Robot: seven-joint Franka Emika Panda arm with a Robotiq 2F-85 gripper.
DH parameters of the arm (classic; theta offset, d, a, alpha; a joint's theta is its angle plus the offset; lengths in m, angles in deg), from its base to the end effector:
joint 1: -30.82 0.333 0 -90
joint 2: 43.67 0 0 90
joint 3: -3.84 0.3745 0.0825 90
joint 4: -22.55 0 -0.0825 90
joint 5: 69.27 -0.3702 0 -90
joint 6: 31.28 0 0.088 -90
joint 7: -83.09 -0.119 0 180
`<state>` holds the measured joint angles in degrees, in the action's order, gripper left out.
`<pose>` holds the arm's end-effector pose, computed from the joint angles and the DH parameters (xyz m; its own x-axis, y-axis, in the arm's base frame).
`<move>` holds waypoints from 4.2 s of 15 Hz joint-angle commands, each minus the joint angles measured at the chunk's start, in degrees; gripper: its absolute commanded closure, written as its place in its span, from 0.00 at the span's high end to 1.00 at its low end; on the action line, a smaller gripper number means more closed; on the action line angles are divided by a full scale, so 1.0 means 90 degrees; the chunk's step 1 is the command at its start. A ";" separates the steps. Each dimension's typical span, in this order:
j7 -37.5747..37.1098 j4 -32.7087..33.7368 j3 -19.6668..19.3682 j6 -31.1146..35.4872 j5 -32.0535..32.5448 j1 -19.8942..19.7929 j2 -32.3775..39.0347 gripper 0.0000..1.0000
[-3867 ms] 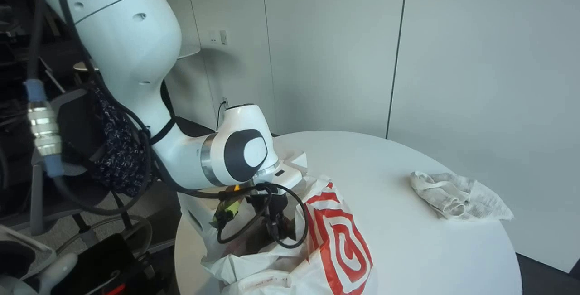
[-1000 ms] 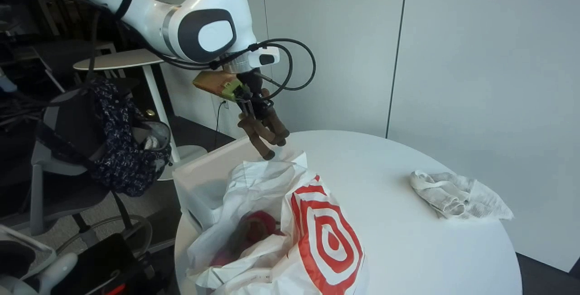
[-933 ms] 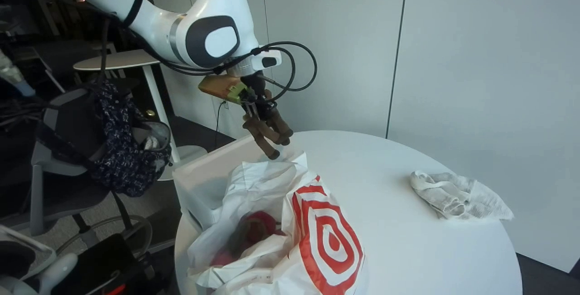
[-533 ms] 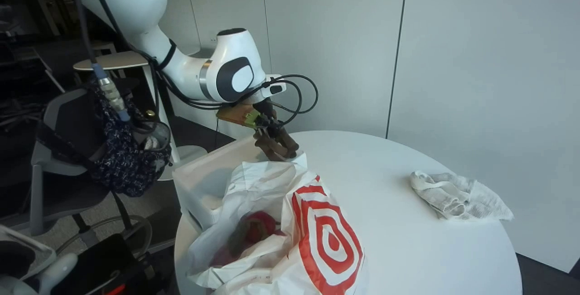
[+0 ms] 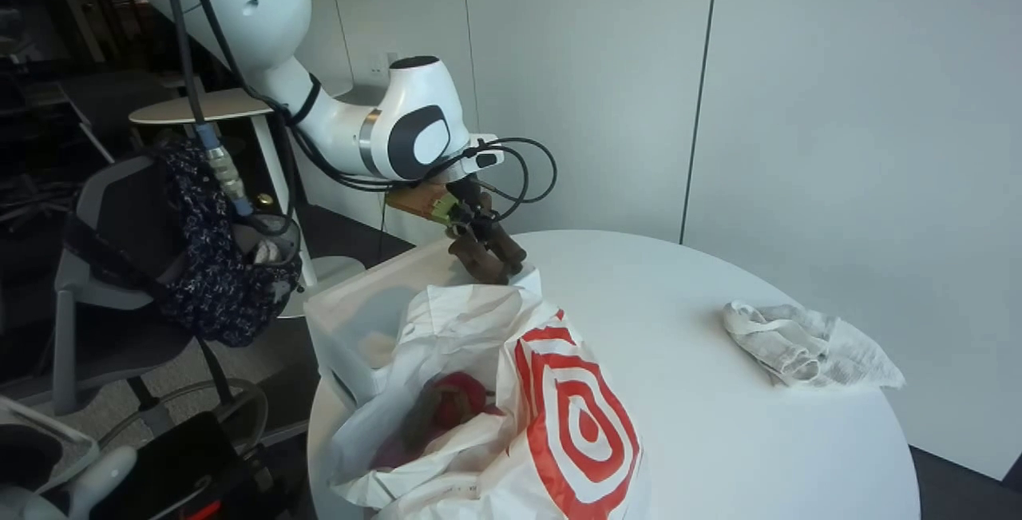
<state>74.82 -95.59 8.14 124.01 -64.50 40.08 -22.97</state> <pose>0.6159 0.1478 0.3411 0.9474 0.1454 0.2850 0.1554 -0.9878 -0.0128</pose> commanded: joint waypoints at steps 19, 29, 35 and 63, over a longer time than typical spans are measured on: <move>-0.0234 -0.2839 -0.0910 -0.3407 -0.1824 -0.1414 -0.2880 1.00; -0.0232 -0.3023 -0.0542 -0.1194 -0.1871 -0.1134 -0.1018 1.00; -0.1283 -0.2938 -0.1095 0.0936 -0.0746 -0.0570 0.0024 0.75; -0.0964 -0.2623 -0.1263 -0.4112 -0.1104 -0.1179 -0.3625 0.19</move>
<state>59.51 -118.77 -4.43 88.62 -69.18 31.32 -48.53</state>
